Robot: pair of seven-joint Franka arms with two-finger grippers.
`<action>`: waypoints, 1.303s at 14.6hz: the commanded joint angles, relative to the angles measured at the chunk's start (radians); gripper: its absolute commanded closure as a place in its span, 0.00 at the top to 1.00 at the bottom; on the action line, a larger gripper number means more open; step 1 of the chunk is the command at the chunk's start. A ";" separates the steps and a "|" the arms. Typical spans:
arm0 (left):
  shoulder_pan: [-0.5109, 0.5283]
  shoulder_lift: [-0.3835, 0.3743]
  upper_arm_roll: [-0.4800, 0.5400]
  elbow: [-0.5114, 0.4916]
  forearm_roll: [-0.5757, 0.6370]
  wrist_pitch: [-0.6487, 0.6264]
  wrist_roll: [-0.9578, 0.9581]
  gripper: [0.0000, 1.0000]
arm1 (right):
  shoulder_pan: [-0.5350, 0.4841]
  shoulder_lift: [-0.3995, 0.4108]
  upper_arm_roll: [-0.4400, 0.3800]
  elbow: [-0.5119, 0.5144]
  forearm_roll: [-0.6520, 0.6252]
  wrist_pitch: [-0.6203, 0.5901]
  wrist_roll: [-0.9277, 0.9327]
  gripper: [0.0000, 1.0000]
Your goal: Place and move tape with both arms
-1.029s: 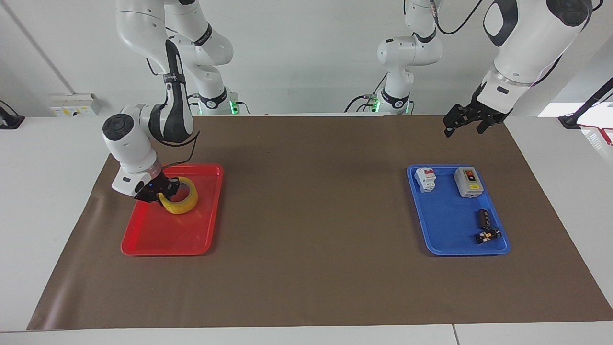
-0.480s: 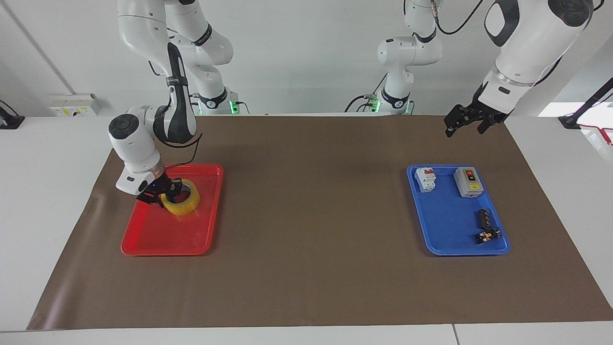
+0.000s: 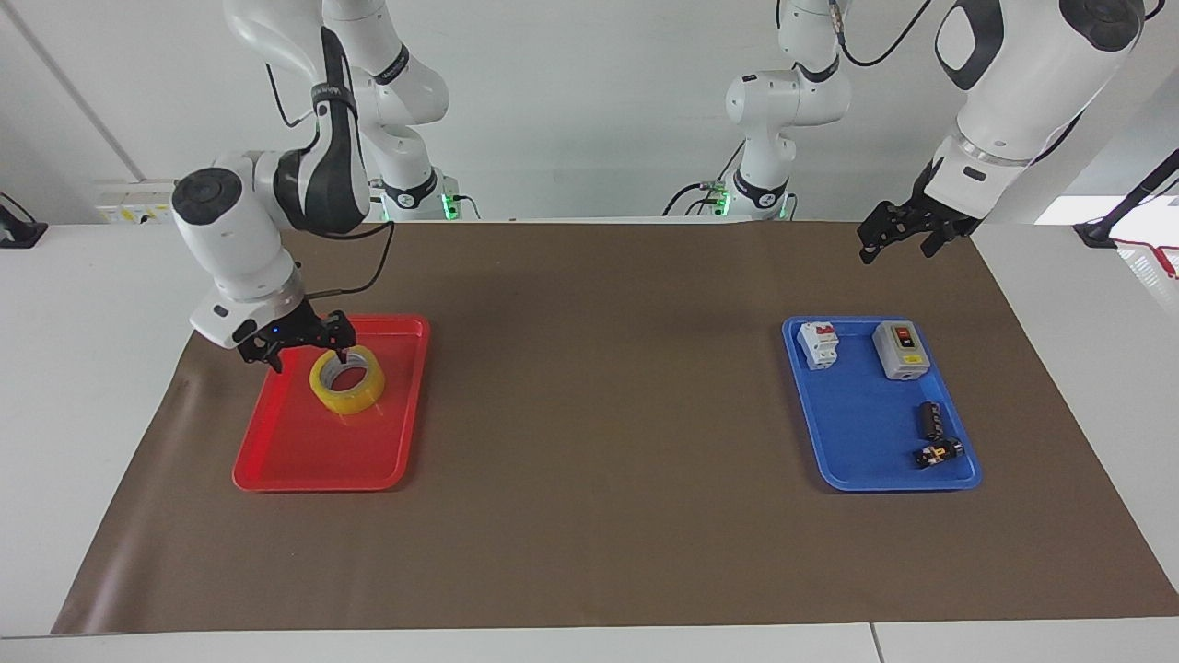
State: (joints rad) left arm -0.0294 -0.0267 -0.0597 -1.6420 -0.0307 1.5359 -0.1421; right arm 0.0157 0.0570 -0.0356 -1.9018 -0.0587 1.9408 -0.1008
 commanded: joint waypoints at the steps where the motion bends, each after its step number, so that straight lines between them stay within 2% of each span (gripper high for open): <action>1: 0.014 -0.010 -0.003 -0.002 -0.014 -0.005 0.004 1.00 | -0.008 -0.046 0.003 0.119 -0.001 -0.176 0.072 1.00; 4: 0.014 -0.010 -0.003 -0.002 -0.014 -0.005 0.004 1.00 | -0.017 -0.107 -0.001 0.206 -0.001 -0.339 0.075 1.00; 7: 0.014 -0.010 -0.003 -0.002 -0.014 -0.005 0.004 1.00 | -0.028 -0.066 -0.001 0.405 0.003 -0.504 0.116 1.00; 8: 0.014 -0.010 -0.003 -0.002 -0.014 -0.005 0.004 1.00 | -0.026 -0.045 -0.001 0.427 0.010 -0.510 0.121 1.00; 10: 0.014 -0.010 -0.003 -0.002 -0.014 -0.005 0.006 1.00 | -0.013 -0.098 -0.004 0.318 0.010 -0.481 0.144 1.00; 19: 0.014 -0.010 -0.003 -0.002 -0.015 -0.005 0.004 1.00 | -0.008 -0.097 0.006 0.326 0.000 -0.473 0.081 1.00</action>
State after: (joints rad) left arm -0.0293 -0.0267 -0.0595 -1.6420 -0.0307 1.5359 -0.1421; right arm 0.0084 -0.0301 -0.0337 -1.5636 -0.0585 1.4563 0.0125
